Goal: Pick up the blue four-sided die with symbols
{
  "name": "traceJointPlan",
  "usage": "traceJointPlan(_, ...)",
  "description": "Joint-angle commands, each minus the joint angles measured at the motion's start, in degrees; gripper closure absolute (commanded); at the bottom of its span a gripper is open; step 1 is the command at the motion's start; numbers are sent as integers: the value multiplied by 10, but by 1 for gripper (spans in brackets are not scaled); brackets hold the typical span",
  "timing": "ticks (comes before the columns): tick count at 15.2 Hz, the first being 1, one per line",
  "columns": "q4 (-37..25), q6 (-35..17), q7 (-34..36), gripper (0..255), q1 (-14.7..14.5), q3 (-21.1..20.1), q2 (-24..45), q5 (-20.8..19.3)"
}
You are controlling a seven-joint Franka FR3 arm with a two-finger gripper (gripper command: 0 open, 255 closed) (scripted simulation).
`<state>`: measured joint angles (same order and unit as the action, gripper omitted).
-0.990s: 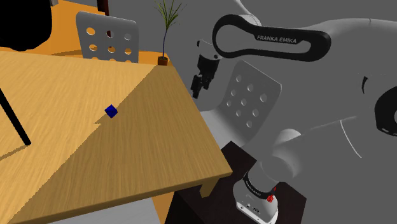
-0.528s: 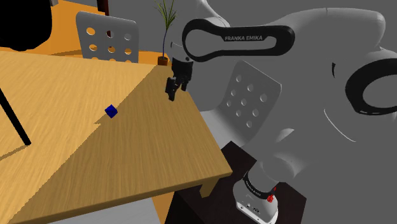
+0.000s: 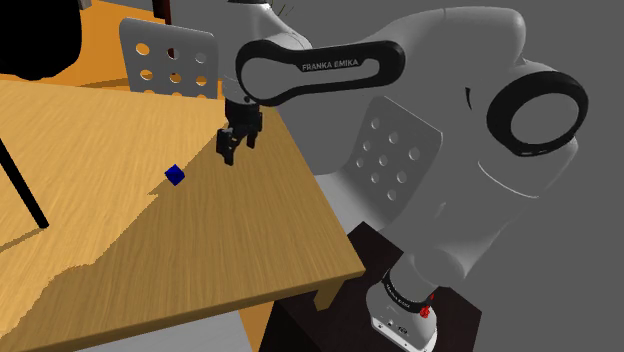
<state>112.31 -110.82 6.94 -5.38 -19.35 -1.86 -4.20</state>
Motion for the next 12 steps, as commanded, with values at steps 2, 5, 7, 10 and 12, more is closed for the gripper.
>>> traceJointPlan(2,-66,2,23,0,-13,-14,69,-26)
traceJointPlan(5,-132,7,44,0,-32,-23,135,-52)
traceJointPlan(7,-182,15,56,0,-48,-26,180,-70)
traceJointPlan(10,-265,32,70,0,-76,-27,251,-96)
traceJointPlan(12,-289,32,74,0,-87,-26,276,-105)
